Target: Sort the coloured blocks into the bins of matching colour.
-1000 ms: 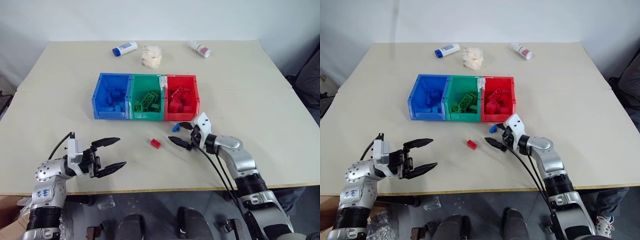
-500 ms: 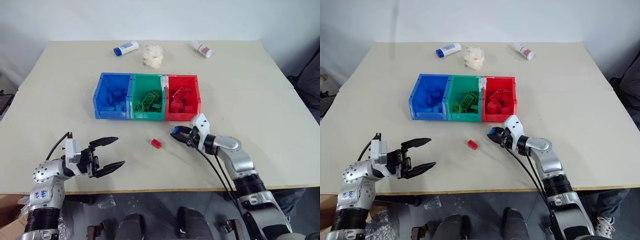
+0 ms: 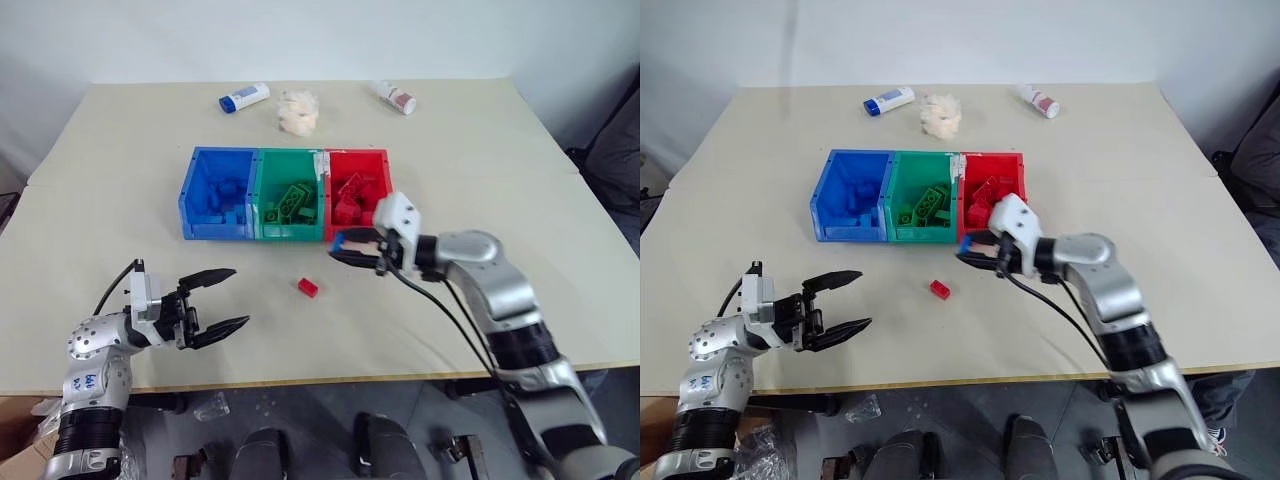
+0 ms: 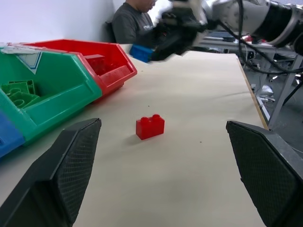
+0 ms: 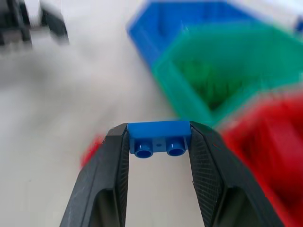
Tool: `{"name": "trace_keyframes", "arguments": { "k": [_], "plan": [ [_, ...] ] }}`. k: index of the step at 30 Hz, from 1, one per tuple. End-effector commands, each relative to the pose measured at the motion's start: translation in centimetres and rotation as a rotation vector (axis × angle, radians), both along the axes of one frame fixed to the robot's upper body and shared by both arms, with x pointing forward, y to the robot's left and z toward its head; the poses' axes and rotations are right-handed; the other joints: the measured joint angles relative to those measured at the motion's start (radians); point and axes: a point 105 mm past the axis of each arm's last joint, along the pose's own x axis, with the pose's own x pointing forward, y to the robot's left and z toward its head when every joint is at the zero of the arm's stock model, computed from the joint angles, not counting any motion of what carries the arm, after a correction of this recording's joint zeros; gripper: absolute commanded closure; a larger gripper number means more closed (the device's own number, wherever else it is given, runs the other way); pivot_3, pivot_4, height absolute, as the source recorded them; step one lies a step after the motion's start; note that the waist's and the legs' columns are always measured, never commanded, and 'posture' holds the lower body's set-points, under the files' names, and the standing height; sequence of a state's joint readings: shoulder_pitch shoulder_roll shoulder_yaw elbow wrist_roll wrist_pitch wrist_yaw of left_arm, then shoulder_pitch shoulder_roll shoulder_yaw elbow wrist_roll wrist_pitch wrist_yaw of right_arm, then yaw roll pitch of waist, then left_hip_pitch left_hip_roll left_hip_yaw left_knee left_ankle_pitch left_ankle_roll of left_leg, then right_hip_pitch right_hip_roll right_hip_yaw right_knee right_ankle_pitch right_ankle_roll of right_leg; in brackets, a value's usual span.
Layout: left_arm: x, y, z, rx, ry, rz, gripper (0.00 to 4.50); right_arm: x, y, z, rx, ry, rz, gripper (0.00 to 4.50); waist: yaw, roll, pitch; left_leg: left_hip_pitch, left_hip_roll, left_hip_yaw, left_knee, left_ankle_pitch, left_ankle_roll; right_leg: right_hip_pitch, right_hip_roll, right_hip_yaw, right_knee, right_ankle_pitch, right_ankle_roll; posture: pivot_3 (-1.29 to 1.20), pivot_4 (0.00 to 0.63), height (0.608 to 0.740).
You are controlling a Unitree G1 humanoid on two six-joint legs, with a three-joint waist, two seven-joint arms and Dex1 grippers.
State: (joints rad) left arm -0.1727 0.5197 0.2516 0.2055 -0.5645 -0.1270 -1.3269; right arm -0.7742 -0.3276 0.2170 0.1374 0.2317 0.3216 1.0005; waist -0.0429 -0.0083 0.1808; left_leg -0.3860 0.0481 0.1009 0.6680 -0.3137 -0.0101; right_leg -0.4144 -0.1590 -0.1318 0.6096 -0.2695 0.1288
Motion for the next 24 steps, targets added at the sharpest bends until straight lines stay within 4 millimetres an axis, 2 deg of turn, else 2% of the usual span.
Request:
{"name": "trace_keyframes", "arguments": {
  "k": [1, 5, 7, 9, 11, 12, 14, 16, 21, 23, 24],
  "plan": [
    [-0.6, 0.2, 0.4, 0.001, -0.034, 0.024, 0.0, 1.5, 3.3, 2.3, 0.058, -0.09, 0.027, 3.1, -0.004, 0.0, 0.0, 0.0, 0.0, 0.0, 0.0, 0.0, 0.0, 0.0, 0.0, 0.0, 0.0, 0.0, 0.0, 0.0, 0.15, 0.74],
    [-1.0, 0.4, 0.4, 0.0, -0.043, 0.049, 0.0, 3.7, 8.3, 5.6, 0.18, -0.152, -0.002, 3.1, -0.014, 0.0, 0.0, -0.001, 0.0, 0.0, 0.0, 0.0, 0.0, -0.001, 0.0, 0.0, 0.0, 0.0, 0.0, 0.0, 0.15, 0.74],
    [-1.1, 0.4, 0.5, 0.002, -0.044, 0.054, 0.0, 4.1, 10.0, 7.3, 0.28, -0.17, -0.043, 2.37, -0.014, 0.0, 0.0, -0.001, 0.0, -0.001, -0.001, 0.0, -0.001, -0.001, 0.0, -0.001, 0.0, 0.0, -0.001, 0.0, 0.15, 0.74],
    [-1.1, 0.4, 0.5, 0.002, -0.045, 0.057, 0.0, 4.5, 10.8, 8.8, 0.392, -0.176, -0.101, 1.76, -0.014, 0.0, 0.0, -0.001, 0.0, -0.001, -0.002, 0.0, -0.001, -0.001, 0.0, -0.001, 0.0, 0.0, -0.001, 0.0, 0.15, 0.74],
    [-1.1, 0.3, 0.5, 0.002, -0.046, 0.059, 0.0, 4.7, 11.0, 9.1, 0.439, -0.182, -0.126, 1.03, -0.01, 0.0, 0.0, -0.001, 0.0, -0.001, -0.002, 0.0, -0.001, -0.001, 0.0, -0.001, 0.0, 0.0, -0.001, 0.0, 0.15, 0.74],
    [-1.1, 0.3, 0.5, 0.002, -0.046, 0.06, 0.0, 4.5, 10.9, 8.9, 0.458, -0.198, -0.121, 0.75, -0.008, -0.001, 0.0, -0.001, 0.0, -0.001, -0.001, 0.0, -0.001, -0.001, 0.0, -0.001, 0.0, 0.0, -0.001, 0.0, 0.15, 0.74],
    [-1.1, 0.3, 0.5, 0.003, -0.042, 0.052, 0.0, 4.0, 10.2, 6.1, 0.401, -0.178, -0.059, 0.07, -0.01, -0.001, -0.001, -0.001, 0.0, -0.001, -0.001, 0.0, -0.001, 0.0, -0.001, 0.0, -0.001, 0.0, -0.001, 0.0, 0.15, 0.74],
    [-1.1, 0.2, 0.5, 0.004, -0.037, 0.043, 0.0, 3.8, 9.1, 4.7, 0.367, -0.164, -0.025, 0.03, -0.013, -0.001, -0.001, -0.001, 0.0, -0.001, -0.002, 0.0, -0.001, 0.0, 0.0, -0.001, -0.001, 0.0, -0.001, 0.0, 0.15, 0.74],
    [-0.6, -0.2, 0.6, 0.003, -0.033, 0.014, 0.0, 3.1, 6.1, 3.1, 0.3, -0.147, 0.029, 0.03, -0.014, -0.001, 0.0, -0.001, 0.0, -0.001, -0.001, 0.0, -0.001, -0.001, 0.0, 0.0, 0.0, 0.0, -0.001, 0.0, 0.15, 0.74],
    [-0.3, -0.4, 0.6, 0.004, -0.03, -0.003, 0.0, 2.4, 4.4, 2.2, 0.256, -0.137, 0.053, 0.03, -0.013, -0.001, 0.0, -0.001, 0.0, -0.001, -0.001, 0.0, -0.001, -0.001, 0.0, 0.0, 0.0, 0.0, -0.001, 0.0, 0.15, 0.74],
    [-0.1, -0.5, 0.6, 0.006, -0.028, -0.018, 0.0, 1.9, 2.5, 1.2, 0.214, -0.12, 0.056, 0.03, -0.011, -0.001, 0.0, -0.001, 0.0, -0.001, -0.001, 0.0, -0.001, -0.001, 0.0, 0.0, 0.0, 0.0, -0.001, 0.0, 0.15, 0.74]
  ]
}}
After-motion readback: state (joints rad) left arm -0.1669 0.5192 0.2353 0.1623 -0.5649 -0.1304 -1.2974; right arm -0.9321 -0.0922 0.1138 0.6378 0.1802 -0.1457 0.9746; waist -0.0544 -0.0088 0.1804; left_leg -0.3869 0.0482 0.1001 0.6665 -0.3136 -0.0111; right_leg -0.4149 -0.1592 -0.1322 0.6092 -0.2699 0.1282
